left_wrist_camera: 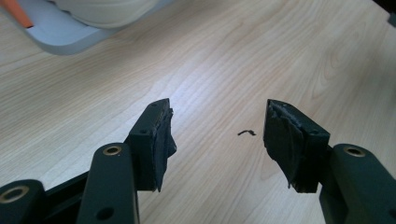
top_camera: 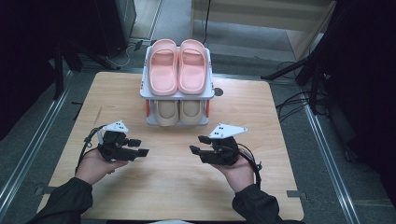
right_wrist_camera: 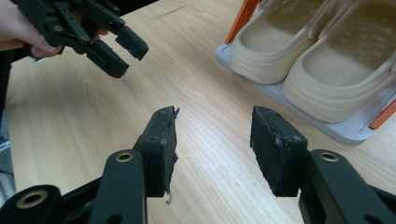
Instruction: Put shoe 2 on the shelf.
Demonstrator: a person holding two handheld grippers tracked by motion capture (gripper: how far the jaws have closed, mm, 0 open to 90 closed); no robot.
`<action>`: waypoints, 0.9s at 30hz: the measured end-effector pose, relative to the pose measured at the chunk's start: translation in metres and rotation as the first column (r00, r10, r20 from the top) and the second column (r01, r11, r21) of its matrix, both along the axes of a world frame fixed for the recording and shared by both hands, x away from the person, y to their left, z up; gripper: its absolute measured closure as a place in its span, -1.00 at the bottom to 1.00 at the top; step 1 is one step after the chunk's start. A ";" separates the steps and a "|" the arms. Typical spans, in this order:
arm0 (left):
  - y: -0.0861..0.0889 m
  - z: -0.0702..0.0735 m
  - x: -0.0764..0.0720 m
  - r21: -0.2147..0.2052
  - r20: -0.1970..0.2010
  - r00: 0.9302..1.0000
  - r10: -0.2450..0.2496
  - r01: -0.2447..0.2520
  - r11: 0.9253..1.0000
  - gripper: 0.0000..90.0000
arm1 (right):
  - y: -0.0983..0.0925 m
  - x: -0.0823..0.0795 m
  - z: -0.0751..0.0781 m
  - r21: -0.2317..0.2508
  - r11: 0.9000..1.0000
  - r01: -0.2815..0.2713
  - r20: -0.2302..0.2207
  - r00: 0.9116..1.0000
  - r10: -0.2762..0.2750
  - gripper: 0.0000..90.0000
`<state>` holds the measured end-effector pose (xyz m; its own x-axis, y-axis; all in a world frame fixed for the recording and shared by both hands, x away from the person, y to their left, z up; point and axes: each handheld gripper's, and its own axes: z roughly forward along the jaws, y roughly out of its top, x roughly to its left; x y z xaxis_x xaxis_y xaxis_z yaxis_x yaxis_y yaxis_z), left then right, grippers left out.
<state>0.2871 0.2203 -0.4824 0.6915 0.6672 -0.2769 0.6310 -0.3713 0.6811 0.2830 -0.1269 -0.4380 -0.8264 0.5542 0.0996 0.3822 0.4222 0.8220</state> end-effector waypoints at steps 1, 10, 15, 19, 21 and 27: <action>-0.001 0.000 -0.001 0.006 0.002 1.000 -0.006 0.006 1.000 -0.09 | -0.002 -0.002 -0.002 0.002 1.000 -0.008 0.005 1.000 0.008 0.12; 0.002 -0.002 -0.005 0.035 -0.004 1.000 -0.027 0.027 0.999 -0.17 | -0.010 -0.007 -0.018 -0.009 0.999 -0.036 -0.004 0.999 0.036 0.09; 0.005 -0.001 -0.005 0.025 0.000 1.000 -0.017 0.017 1.000 -0.18 | -0.009 -0.007 -0.020 -0.009 0.999 -0.051 0.004 0.999 0.051 0.06; 0.005 -0.002 -0.005 0.025 -0.004 1.000 -0.018 0.018 1.000 -0.19 | -0.009 -0.006 -0.021 -0.008 0.999 -0.045 -0.003 0.999 0.045 0.06; 0.004 -0.002 -0.005 0.026 -0.002 1.000 -0.021 0.021 0.999 -0.18 | -0.009 -0.006 -0.021 -0.011 0.999 -0.036 0.008 0.999 0.036 0.06; 0.005 -0.003 -0.004 0.022 -0.003 1.000 -0.017 0.017 1.000 -0.18 | -0.010 -0.006 -0.020 -0.005 0.999 -0.036 0.009 0.999 0.036 0.06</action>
<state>0.2826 0.2251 -0.4853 0.7020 0.6612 -0.2646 0.6265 -0.3965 0.6710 0.2769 -0.1364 -0.4583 -0.8466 0.5247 0.0895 0.3594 0.4395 0.8232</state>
